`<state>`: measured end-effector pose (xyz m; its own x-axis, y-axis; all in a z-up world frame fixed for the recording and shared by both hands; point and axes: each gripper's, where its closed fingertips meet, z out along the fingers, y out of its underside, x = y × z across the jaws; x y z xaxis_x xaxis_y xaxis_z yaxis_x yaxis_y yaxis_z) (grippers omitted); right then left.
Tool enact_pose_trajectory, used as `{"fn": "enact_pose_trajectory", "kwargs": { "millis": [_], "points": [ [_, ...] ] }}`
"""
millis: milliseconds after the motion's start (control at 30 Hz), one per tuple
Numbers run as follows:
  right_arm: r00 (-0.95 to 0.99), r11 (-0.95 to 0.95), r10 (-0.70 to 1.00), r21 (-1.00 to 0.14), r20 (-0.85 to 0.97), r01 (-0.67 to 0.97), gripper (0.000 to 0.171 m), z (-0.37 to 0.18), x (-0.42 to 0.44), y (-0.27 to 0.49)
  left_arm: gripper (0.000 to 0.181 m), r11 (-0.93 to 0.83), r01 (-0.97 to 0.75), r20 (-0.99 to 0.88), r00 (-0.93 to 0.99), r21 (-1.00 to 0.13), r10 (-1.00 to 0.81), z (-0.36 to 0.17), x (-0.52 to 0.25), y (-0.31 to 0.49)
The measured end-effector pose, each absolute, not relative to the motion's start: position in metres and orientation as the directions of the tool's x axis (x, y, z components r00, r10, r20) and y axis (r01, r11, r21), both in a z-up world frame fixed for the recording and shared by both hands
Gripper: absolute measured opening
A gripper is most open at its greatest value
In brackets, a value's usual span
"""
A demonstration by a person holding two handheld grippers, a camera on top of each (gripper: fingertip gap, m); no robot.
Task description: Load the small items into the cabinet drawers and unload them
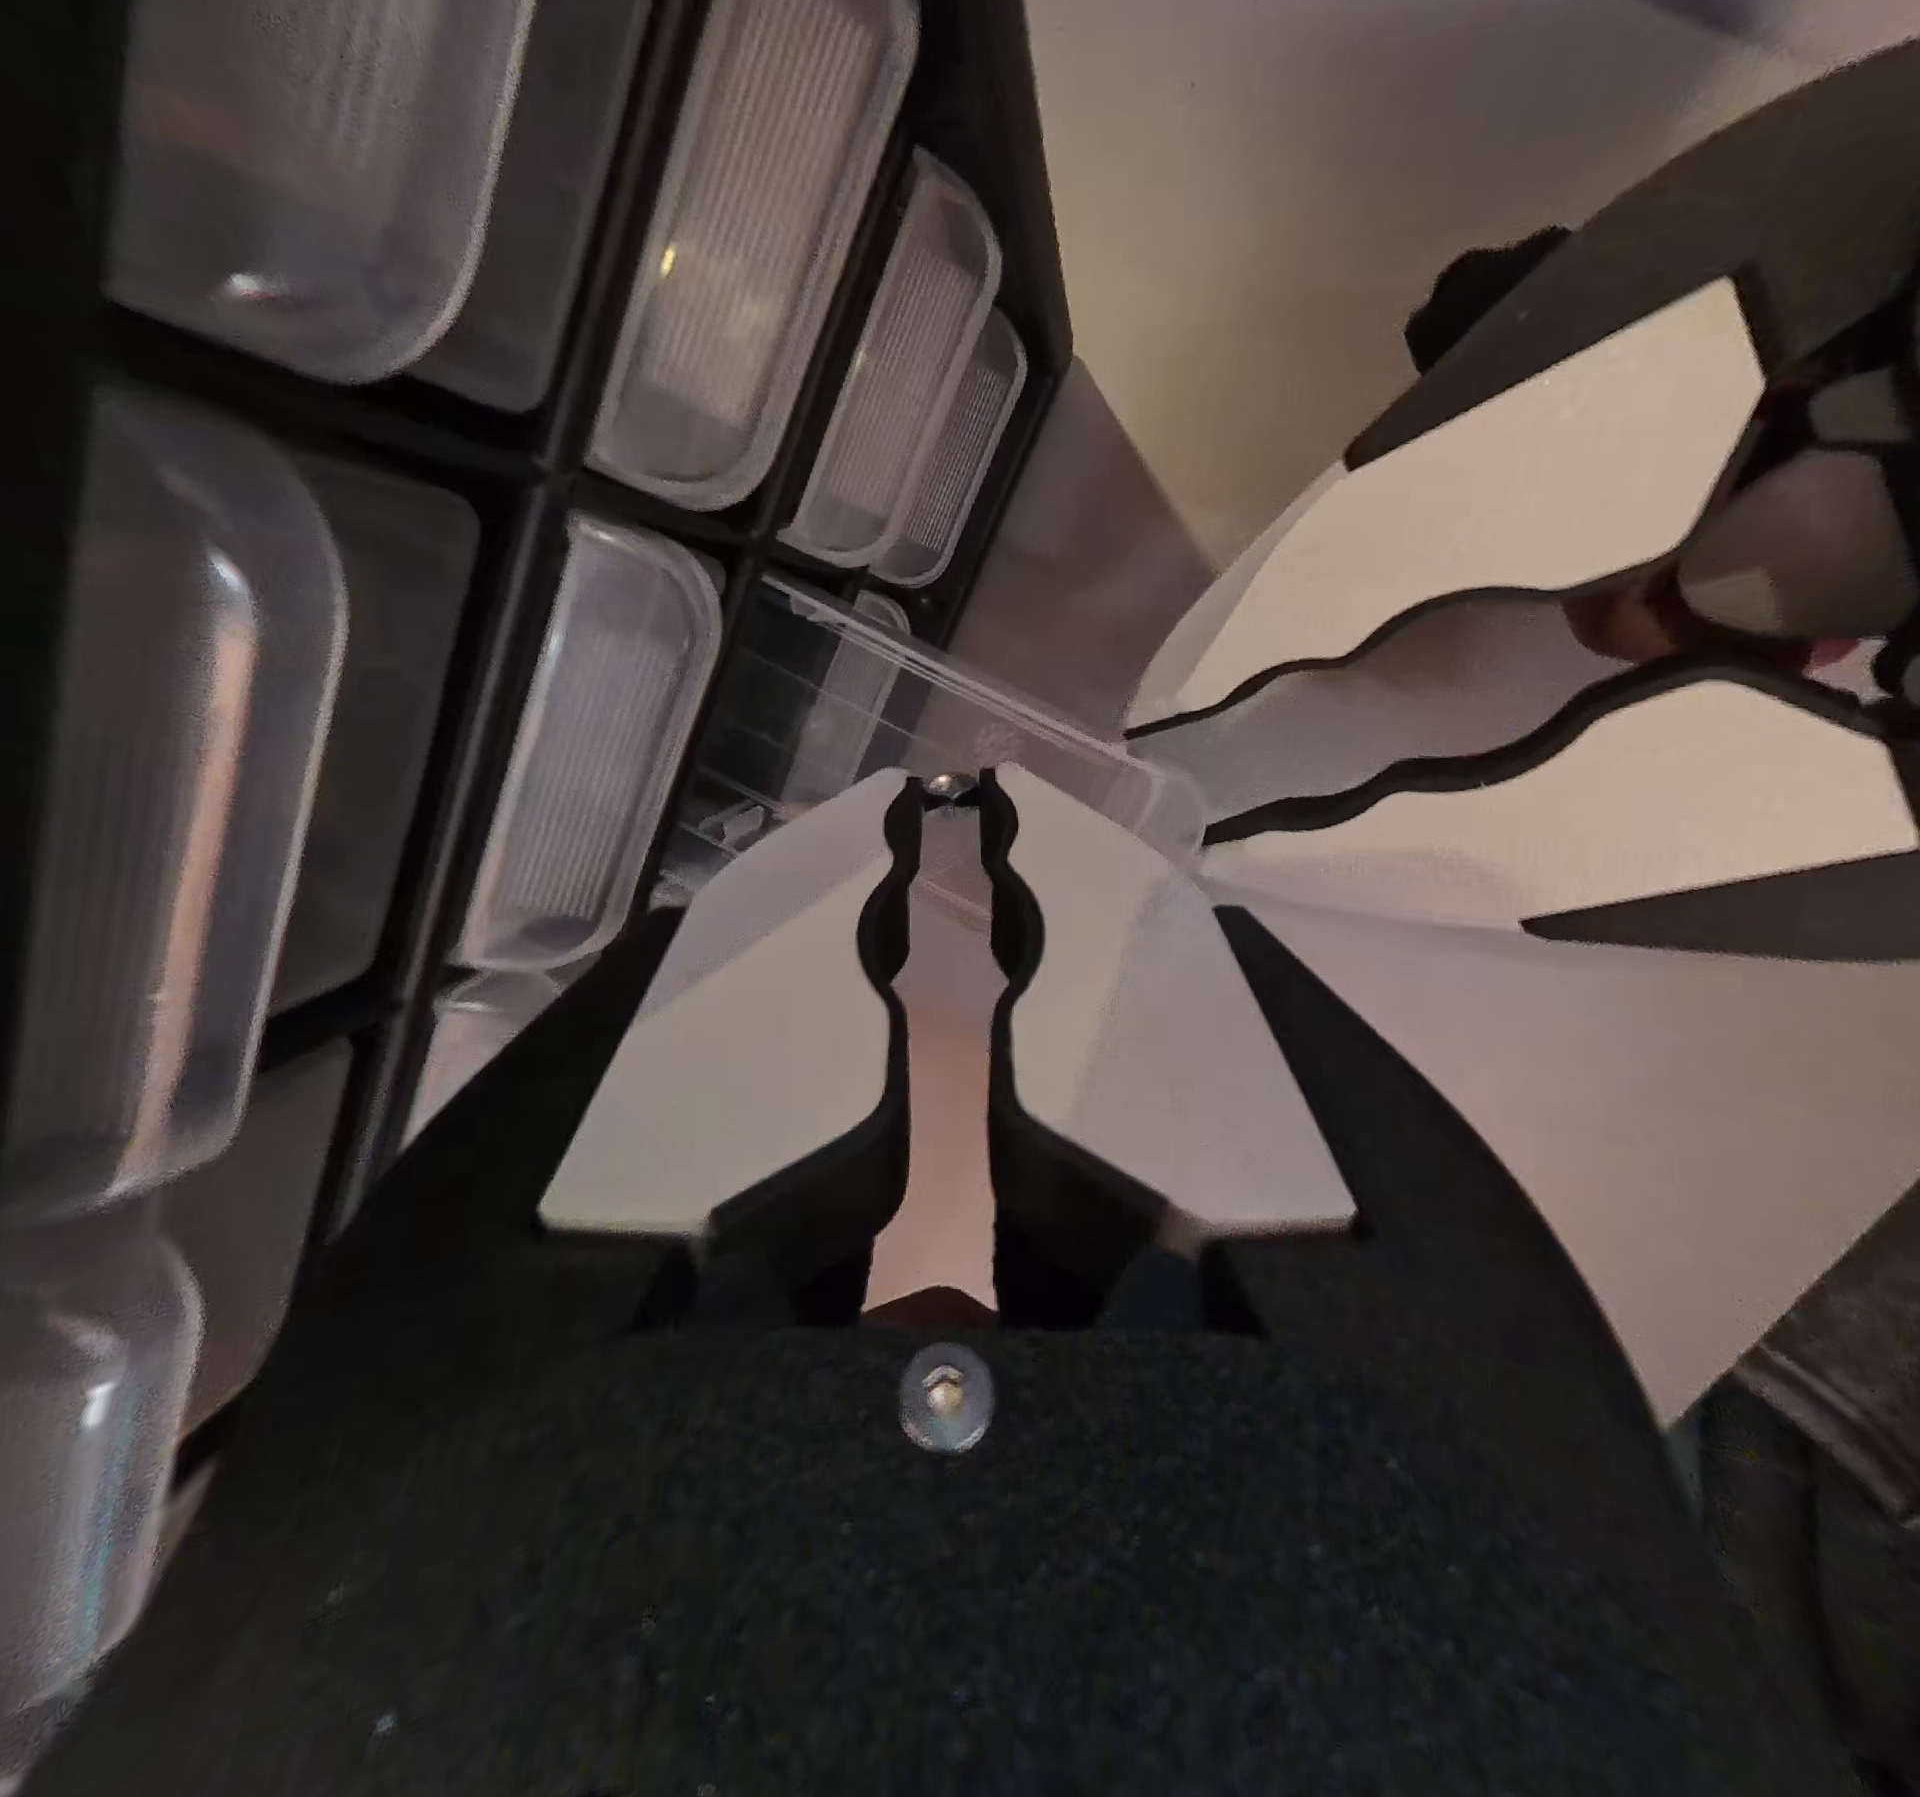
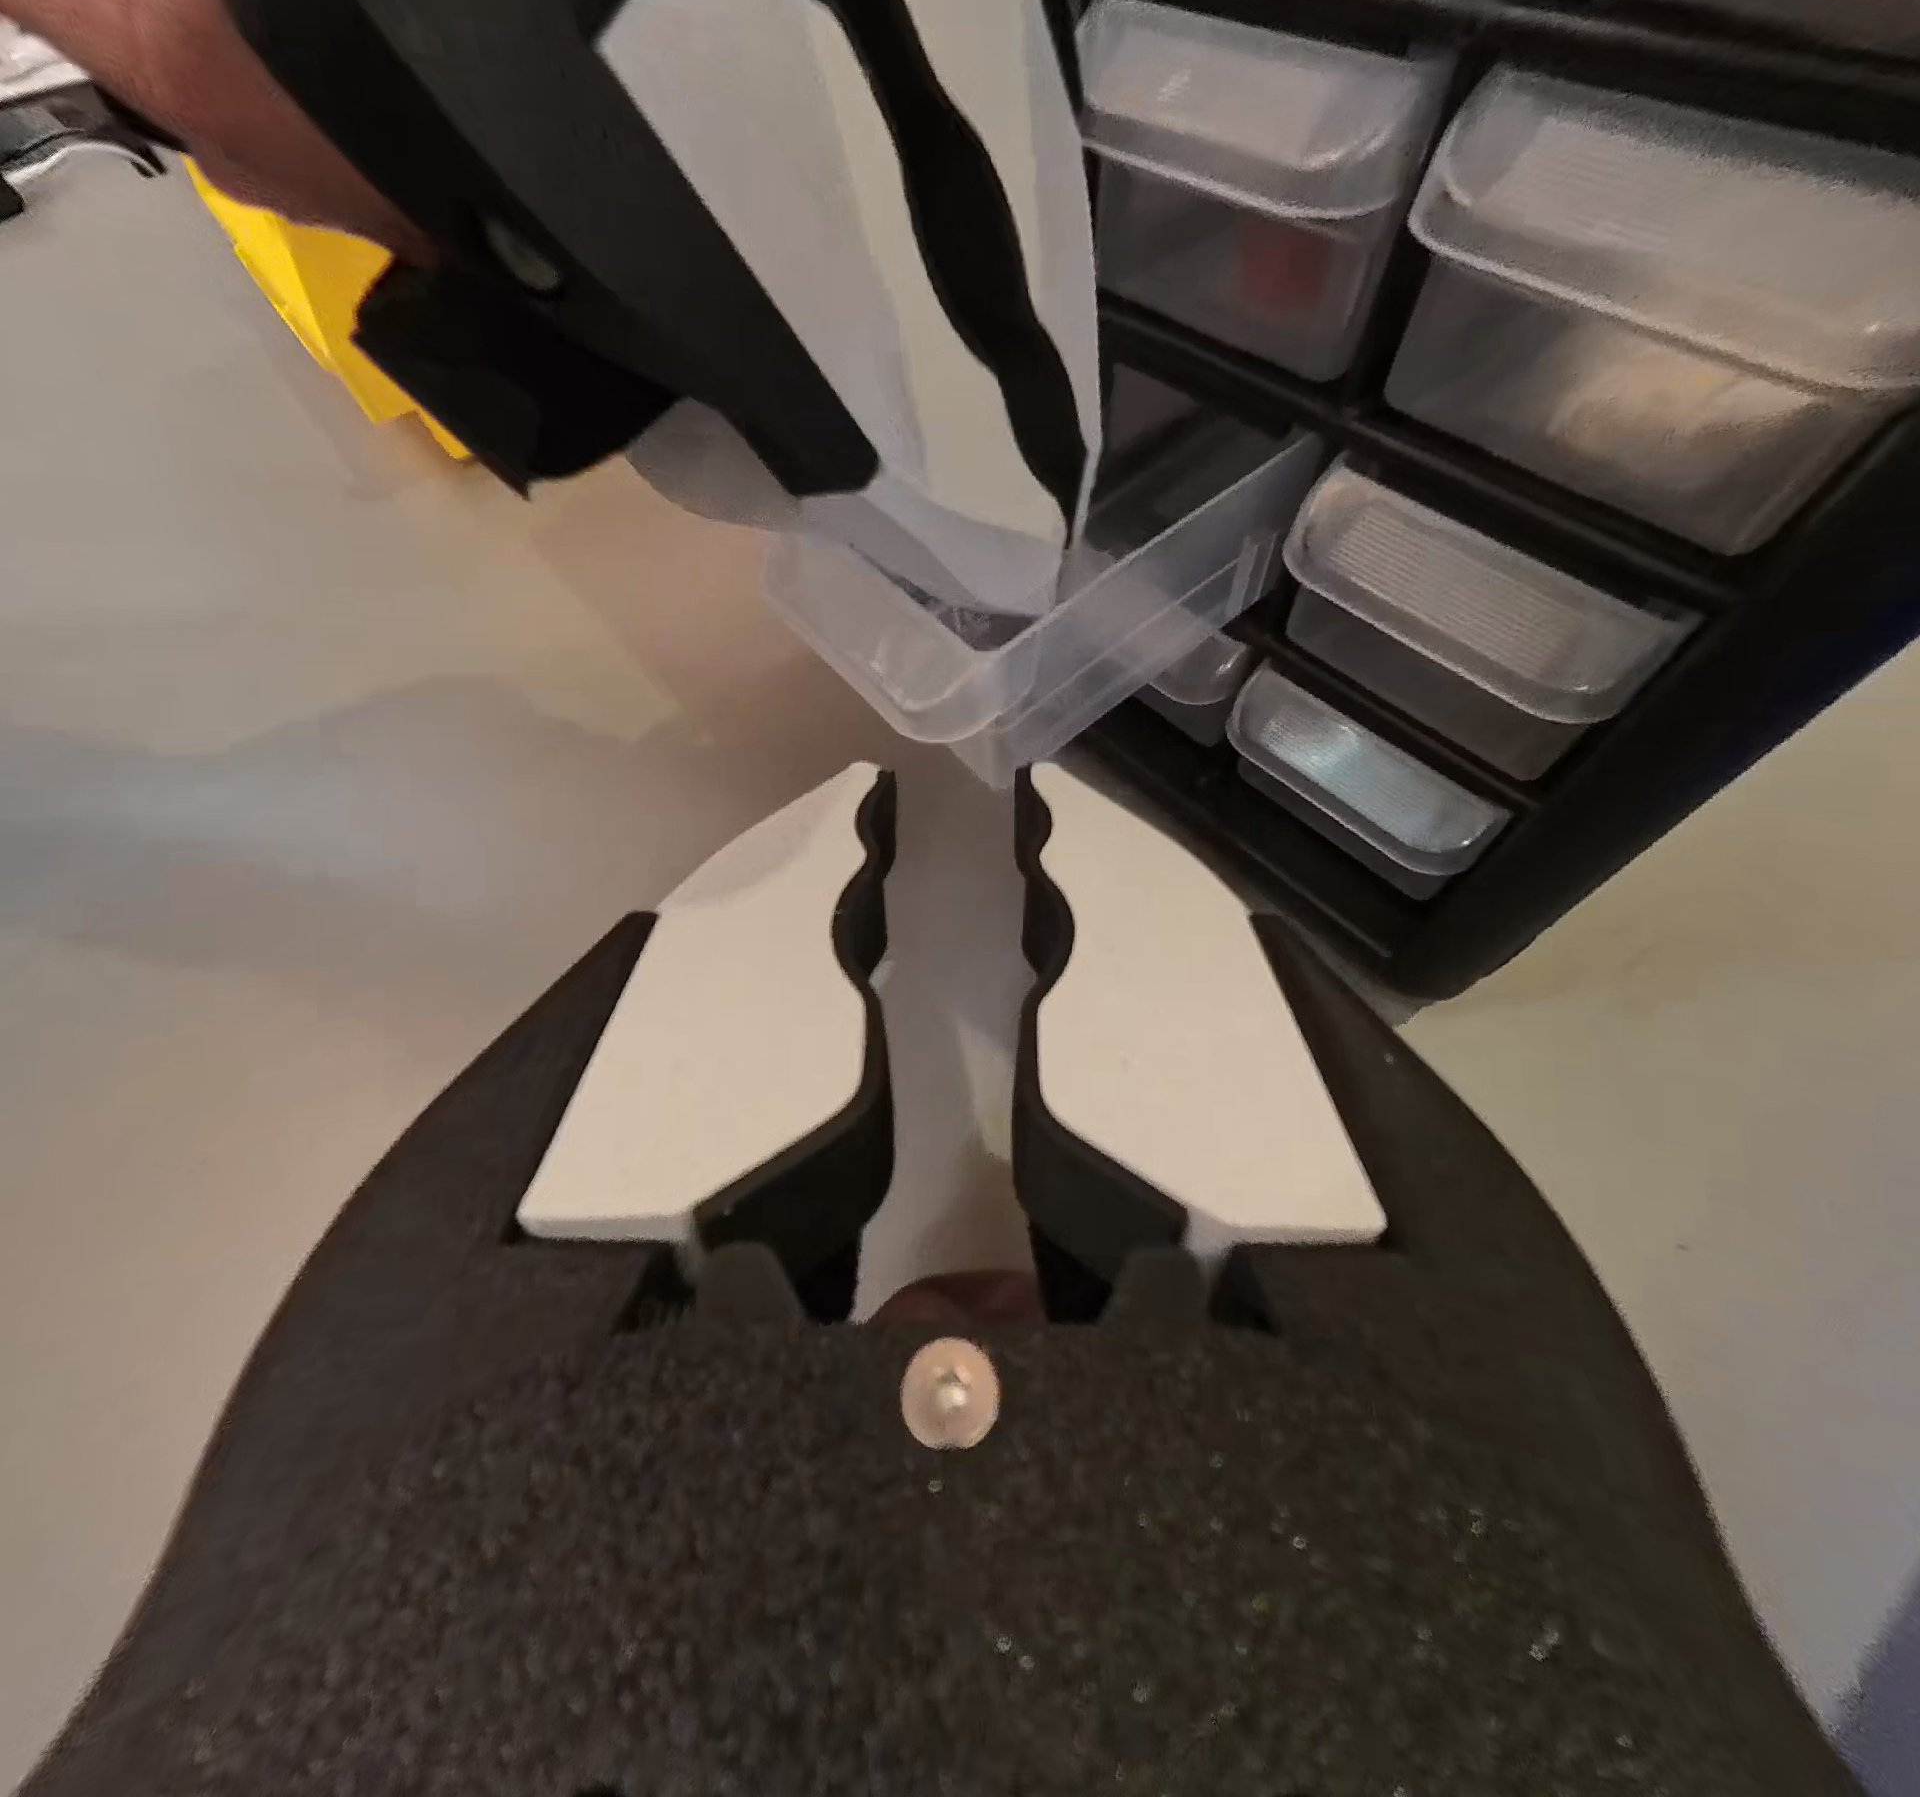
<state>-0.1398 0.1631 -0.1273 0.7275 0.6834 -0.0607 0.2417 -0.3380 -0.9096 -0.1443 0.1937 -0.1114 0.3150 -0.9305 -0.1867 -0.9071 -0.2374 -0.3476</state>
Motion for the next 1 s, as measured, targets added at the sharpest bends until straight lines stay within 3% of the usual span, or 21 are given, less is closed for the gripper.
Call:
{"fn": "enact_pose_trajectory", "kwargs": {
  "millis": [167,433,1000],
  "points": [
    [0.713,-0.377,0.697,-0.885,-0.077,0.272,0.021,-0.135,-0.137,0.161,0.010,-0.354,-0.861,-0.133,0.425,-0.364,-0.896,-0.117,-0.145,0.198],
    [0.601,-0.417,0.798,-0.749,-0.031,0.515,0.024,-0.141,-0.123,0.157,0.010,-0.504,-0.784,-0.037,0.552,-0.363,-0.833,-0.119,-0.152,0.199],
    [0.585,-0.404,0.811,-0.742,-0.020,0.535,0.024,-0.168,-0.132,0.163,0.012,-0.640,-0.688,-0.021,0.687,-0.342,-0.727,-0.119,-0.149,0.201]
  ]
}}
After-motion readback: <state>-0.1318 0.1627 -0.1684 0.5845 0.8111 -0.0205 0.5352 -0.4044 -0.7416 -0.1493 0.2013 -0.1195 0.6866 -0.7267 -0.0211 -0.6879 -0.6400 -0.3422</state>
